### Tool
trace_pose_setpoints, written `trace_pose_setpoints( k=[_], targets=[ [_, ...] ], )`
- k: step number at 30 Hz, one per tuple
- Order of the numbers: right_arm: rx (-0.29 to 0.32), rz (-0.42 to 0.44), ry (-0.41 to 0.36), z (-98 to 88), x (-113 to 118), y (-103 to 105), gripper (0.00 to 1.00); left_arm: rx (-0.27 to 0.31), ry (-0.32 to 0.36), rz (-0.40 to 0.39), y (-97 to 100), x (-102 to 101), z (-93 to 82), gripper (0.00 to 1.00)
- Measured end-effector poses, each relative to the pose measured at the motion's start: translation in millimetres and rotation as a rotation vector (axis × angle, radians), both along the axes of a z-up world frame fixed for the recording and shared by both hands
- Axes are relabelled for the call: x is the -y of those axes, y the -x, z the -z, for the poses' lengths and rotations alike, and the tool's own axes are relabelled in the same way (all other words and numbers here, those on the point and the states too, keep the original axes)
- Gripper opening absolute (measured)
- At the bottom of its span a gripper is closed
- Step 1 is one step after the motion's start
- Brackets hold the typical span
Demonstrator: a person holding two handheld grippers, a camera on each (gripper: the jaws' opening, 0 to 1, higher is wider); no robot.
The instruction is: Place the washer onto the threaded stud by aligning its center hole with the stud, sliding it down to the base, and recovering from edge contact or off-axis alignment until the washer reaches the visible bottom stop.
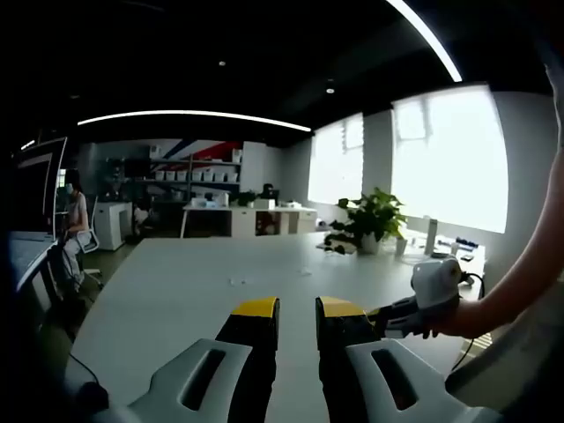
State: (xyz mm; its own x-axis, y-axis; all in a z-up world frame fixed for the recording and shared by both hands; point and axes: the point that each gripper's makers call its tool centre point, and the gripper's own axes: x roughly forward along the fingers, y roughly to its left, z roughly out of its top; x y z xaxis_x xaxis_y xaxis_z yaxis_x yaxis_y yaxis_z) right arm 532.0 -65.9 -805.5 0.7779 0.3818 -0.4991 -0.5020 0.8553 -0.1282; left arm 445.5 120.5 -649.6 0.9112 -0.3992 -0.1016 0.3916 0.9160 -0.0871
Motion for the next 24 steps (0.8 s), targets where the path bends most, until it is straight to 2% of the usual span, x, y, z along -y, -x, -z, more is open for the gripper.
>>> trace_pose_setpoints(
  k=[9,17,24],
  targets=[
    [0.028,0.021,-0.043,-14.4,-1,-1,0.18,-0.003,0.001,0.001,-0.2,0,0.8,0.14],
    [0.097,0.049,-0.134,-49.9,-6,-2,0.20,-0.003,0.002,-0.001,-0.3,0,0.5,0.14],
    [0.156,0.040,-0.172,-77.5,-5,6,0.22,0.003,0.004,0.003,0.5,1,-0.8,0.14]
  ],
)
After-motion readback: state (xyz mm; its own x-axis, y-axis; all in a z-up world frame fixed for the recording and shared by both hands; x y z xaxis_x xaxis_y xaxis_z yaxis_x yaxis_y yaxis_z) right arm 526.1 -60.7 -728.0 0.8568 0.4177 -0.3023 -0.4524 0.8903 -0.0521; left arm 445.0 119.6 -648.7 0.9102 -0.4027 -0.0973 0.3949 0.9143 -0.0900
